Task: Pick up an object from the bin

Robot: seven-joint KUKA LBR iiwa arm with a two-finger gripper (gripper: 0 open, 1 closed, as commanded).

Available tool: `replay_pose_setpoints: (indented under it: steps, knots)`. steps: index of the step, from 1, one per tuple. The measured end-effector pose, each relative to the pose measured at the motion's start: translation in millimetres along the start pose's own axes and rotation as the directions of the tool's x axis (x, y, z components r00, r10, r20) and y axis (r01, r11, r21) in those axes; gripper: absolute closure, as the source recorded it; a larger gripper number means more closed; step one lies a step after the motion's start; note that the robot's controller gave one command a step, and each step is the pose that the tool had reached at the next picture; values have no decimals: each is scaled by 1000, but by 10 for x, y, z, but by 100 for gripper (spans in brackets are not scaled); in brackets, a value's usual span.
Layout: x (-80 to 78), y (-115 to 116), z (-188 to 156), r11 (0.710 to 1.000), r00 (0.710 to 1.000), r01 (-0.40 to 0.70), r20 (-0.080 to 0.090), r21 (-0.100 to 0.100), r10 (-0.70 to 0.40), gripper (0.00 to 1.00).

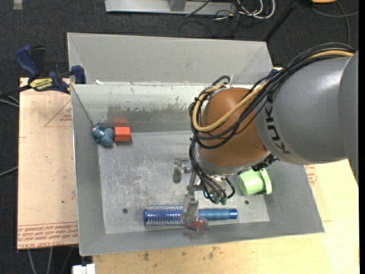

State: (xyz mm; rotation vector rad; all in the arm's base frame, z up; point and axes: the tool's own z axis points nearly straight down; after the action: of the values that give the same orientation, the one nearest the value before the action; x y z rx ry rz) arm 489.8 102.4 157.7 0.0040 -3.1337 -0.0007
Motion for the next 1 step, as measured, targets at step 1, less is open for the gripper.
replay_pose_setpoints:
  steps: [1]
  knots:
    - [-241, 691, 918, 999, 999, -33, 3, -2, 33, 0]
